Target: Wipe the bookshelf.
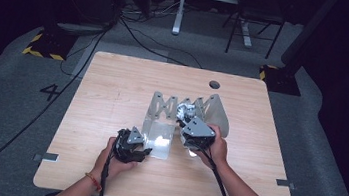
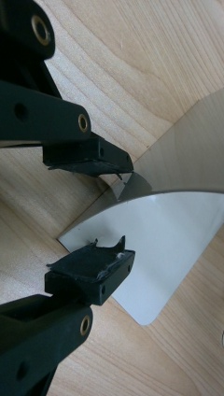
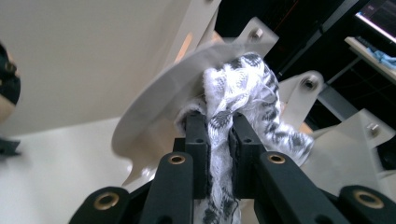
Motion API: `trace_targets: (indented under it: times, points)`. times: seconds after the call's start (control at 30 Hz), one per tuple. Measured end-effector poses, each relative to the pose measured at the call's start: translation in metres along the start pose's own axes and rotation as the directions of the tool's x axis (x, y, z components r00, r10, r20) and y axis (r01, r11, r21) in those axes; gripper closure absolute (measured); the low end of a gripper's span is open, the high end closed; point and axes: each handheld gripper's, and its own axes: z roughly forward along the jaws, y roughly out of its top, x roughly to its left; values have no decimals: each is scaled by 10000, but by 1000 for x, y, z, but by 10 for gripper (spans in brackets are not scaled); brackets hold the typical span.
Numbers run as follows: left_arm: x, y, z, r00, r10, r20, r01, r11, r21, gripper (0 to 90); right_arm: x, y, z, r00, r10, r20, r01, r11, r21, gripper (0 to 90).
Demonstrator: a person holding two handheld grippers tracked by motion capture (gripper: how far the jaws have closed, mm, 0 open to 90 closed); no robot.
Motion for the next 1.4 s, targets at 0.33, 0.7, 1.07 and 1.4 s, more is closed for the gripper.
trace_targets:
  times: [0.33,0.7,1.07,1.4]
  points:
    - [0,0,0,10000,4,-4,-4,10000,-2,525,-15,13,-8,9963,863,-25,-862,9930,-808,812]
    - [-1,0,0,10000,-2,13,2,10000,21,522,7,-10,0,9940,780,-768,-793,9968,-137,812]
    - [-1,0,0,10000,9,-25,-9,10000,1,522,24,-41,15,9893,914,-1140,-847,9944,624,812]
    - [0,0,0,10000,11,-3,-11,10000,5,522,12,-19,1,9946,991,-299,-1005,9937,-499,812]
